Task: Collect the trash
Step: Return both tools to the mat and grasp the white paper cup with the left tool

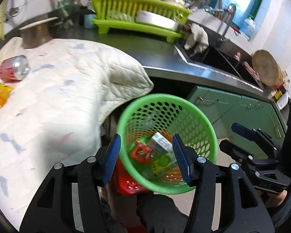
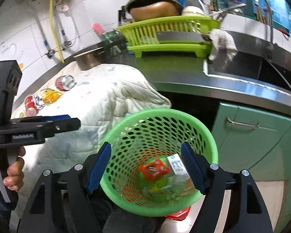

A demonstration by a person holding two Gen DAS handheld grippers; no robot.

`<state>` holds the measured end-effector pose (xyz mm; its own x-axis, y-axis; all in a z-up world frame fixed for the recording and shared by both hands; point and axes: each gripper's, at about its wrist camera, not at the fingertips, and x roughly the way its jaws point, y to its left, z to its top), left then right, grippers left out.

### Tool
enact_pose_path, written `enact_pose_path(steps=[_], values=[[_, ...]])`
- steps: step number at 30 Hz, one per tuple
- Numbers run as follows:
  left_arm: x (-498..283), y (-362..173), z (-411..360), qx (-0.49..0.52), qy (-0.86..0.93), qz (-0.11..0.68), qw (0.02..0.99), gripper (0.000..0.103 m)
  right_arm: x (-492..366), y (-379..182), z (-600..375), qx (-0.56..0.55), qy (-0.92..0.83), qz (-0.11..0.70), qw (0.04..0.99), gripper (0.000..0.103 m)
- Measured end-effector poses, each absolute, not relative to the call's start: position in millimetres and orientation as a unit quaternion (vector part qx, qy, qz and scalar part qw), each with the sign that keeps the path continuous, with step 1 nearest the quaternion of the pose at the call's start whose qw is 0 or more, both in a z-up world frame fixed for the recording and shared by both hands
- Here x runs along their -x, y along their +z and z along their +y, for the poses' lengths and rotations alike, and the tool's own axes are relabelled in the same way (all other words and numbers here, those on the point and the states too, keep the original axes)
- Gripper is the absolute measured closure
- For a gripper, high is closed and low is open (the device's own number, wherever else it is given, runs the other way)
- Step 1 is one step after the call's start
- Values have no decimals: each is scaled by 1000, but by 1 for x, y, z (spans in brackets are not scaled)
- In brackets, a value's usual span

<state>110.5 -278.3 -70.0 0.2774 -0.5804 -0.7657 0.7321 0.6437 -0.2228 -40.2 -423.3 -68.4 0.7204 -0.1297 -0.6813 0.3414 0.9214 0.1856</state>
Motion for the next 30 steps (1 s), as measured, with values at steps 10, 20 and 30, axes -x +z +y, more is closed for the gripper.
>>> enact_pose_path(steps=[10, 20, 30], values=[[-128, -44, -197, -56, -345, 414, 841, 40, 3, -48, -382, -113, -76, 346, 928, 29], [-166, -30, -77, -4, -198, 399, 895, 39, -47, -39, -327, -82, -7, 348, 934, 26], [-221, -27, 50, 67, -39, 389, 918, 39, -92, -37, -270, -50, 57, 353, 932, 26]])
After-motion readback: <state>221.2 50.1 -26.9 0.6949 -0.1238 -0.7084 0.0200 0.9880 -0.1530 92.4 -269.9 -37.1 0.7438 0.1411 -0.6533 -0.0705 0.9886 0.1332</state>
